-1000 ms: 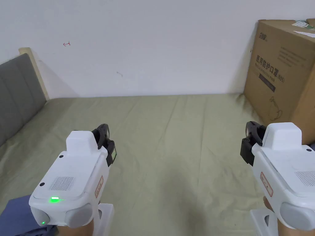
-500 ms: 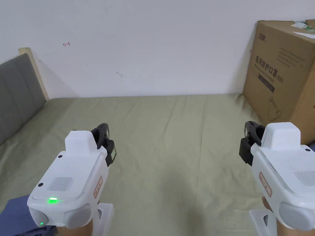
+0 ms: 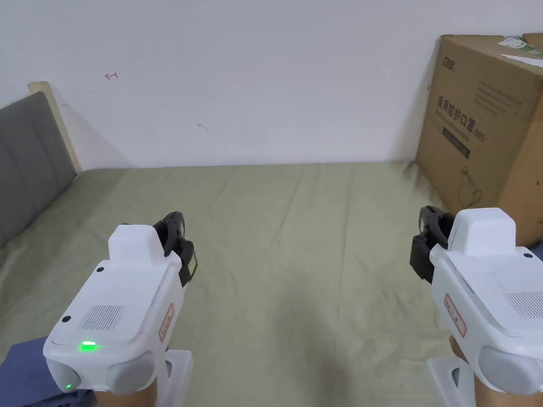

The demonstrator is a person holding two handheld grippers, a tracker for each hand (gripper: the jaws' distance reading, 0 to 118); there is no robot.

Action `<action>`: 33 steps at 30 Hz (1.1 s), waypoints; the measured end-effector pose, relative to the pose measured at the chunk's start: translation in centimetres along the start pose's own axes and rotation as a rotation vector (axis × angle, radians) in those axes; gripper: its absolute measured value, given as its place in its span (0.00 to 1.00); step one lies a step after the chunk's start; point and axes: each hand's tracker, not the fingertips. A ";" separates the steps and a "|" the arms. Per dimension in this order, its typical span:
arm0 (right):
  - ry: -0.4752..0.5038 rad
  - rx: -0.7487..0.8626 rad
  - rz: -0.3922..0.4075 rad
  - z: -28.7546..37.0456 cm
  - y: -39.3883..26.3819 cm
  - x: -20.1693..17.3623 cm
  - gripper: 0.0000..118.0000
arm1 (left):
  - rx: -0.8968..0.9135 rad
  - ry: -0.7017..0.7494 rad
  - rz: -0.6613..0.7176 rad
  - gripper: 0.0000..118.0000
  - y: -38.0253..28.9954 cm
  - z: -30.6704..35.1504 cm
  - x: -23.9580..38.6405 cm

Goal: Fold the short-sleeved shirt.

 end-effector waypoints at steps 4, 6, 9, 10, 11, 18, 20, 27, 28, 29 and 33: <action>0.001 0.000 -0.001 0.0 0.0 0.1 0.00 | 0.003 -0.003 -0.005 0.00 0.0 0.1 0.0; 0.000 -0.001 -0.001 0.0 -0.1 0.1 0.00 | 0.002 0.001 -0.008 0.00 0.0 0.1 0.0; 0.000 -0.004 -0.002 0.0 -0.1 0.1 0.00 | 0.002 0.001 0.006 0.00 -0.1 0.1 -0.1; 0.001 -0.005 -0.002 0.0 -0.2 0.2 0.00 | 0.002 0.002 0.007 0.00 -0.1 0.1 -0.1; 0.002 -0.005 -0.002 0.0 -0.2 0.2 0.00 | 0.002 0.003 0.004 0.00 -0.1 0.1 -0.1; -0.005 -0.001 0.000 0.0 -0.1 0.2 0.00 | 0.000 0.003 0.006 0.00 -0.1 0.2 -0.1; -0.007 -0.001 0.001 0.0 0.0 0.2 0.00 | 0.002 0.005 0.007 0.00 -0.2 0.2 -0.2; -0.025 0.004 -0.005 0.2 0.0 0.3 0.52 | 0.004 0.048 0.013 0.85 -0.2 0.0 -0.5; -0.027 0.000 -0.006 0.2 0.0 0.3 0.71 | 0.006 0.067 0.018 0.97 -0.2 0.0 -0.6; -0.030 -0.004 -0.007 0.1 0.0 0.4 0.87 | 0.006 0.080 0.021 1.00 -0.2 -0.1 -0.7; -0.046 0.005 -0.002 0.1 -0.1 0.4 0.98 | 0.024 0.077 0.034 1.00 0.2 0.2 -1.0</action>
